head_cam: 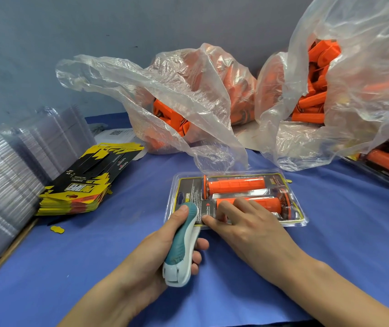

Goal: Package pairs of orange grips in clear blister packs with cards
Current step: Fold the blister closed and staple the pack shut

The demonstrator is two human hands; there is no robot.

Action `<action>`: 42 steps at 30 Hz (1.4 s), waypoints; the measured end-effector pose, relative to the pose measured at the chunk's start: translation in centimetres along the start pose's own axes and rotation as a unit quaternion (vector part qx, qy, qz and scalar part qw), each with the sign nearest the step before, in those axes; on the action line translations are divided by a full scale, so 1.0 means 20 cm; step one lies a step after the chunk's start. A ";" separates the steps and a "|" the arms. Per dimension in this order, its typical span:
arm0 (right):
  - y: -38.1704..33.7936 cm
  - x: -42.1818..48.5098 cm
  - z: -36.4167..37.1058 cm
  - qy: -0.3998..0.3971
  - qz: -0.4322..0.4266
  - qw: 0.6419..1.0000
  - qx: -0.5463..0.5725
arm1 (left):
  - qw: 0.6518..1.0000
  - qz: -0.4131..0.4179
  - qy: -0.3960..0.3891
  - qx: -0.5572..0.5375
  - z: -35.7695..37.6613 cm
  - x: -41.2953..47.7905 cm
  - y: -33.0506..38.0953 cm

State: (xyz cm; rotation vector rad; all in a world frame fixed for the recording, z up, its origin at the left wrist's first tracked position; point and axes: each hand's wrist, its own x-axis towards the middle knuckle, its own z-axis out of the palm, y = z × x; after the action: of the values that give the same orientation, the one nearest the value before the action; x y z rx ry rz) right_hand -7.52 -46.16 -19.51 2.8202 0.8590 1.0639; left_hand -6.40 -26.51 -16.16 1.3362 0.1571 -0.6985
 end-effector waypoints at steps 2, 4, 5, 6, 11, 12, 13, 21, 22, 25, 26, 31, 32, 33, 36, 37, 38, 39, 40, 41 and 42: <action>0.00 0.00 0.00 -0.003 -0.001 1.000 -0.003 | 1.000 -0.001 -0.006 0.000 0.00 0.00 0.00; 0.00 0.00 0.00 -0.003 0.000 1.000 -0.004 | 1.000 -0.001 -0.010 -0.002 0.00 0.00 0.00; 0.00 0.00 0.00 -0.002 0.001 1.000 -0.003 | 1.000 -0.002 -0.009 -0.003 -0.01 0.01 0.00; 0.00 0.00 0.00 -0.002 0.001 1.000 -0.003 | 1.000 -0.002 -0.006 -0.004 -0.01 0.01 0.00; -0.02 0.01 -0.01 -0.007 0.007 1.000 -0.023 | 1.000 -0.003 0.002 -0.004 0.00 0.01 0.00; -0.04 0.02 -0.01 -0.011 0.023 0.999 -0.021 | 1.000 -0.002 -0.002 -0.003 0.00 0.01 0.00; -0.06 0.03 0.00 -0.018 0.036 0.999 -0.017 | 1.000 -0.002 -0.008 -0.004 0.00 0.01 0.00; -0.11 0.12 0.01 -0.037 0.036 0.999 0.004 | 0.999 0.001 -0.038 -0.005 0.00 0.00 0.01; -0.11 0.12 0.00 -0.038 0.037 0.999 0.008 | 0.999 0.000 -0.039 -0.006 0.00 0.00 0.01; -0.11 0.12 0.01 -0.043 0.034 0.998 0.003 | 0.999 -0.007 -0.043 -0.019 0.00 0.00 0.02; -0.11 0.12 0.01 -0.044 0.034 0.998 -0.001 | 0.999 -0.010 -0.042 -0.025 0.00 0.01 0.01; -0.11 0.11 0.01 -0.043 0.041 0.998 0.008 | 0.998 -0.005 -0.043 -0.036 -0.01 0.03 -0.01; -0.11 0.11 0.01 -0.042 0.043 0.998 0.008 | 0.999 -0.005 -0.040 -0.035 -0.01 0.02 -0.01; -0.11 0.11 0.01 -0.042 0.045 0.998 0.009 | 0.999 -0.005 -0.039 -0.038 -0.01 0.03 -0.01; -0.10 0.12 0.01 -0.053 0.046 0.997 0.013 | 0.998 -0.006 -0.047 -0.039 -0.01 0.03 0.00; -0.10 0.12 0.01 -0.062 0.044 0.997 0.012 | 0.998 -0.004 -0.054 -0.040 -0.02 0.03 -0.01; -0.10 0.12 0.01 -0.072 0.041 0.996 0.011 | 0.998 -0.002 -0.056 -0.040 -0.02 0.03 0.00; -0.10 0.12 0.02 -0.081 0.042 0.996 0.010 | 0.997 0.005 -0.061 -0.043 -0.02 0.03 0.00; -0.10 0.11 0.02 -0.085 0.046 0.995 0.009 | 0.997 0.005 -0.062 -0.040 -0.01 0.02 0.00; -0.10 0.11 0.02 -0.084 0.052 0.995 0.003 | 0.997 -0.002 -0.073 -0.038 -0.02 0.02 0.01; -0.10 0.11 0.02 -0.078 0.058 0.995 -0.004 | 0.996 -0.019 -0.081 -0.031 -0.04 0.01 0.02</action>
State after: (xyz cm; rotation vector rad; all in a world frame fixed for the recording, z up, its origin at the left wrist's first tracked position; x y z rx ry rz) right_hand -6.96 -43.30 -18.92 2.9300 0.6833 0.8388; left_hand -5.80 -25.86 -16.20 1.2141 0.0734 -0.8248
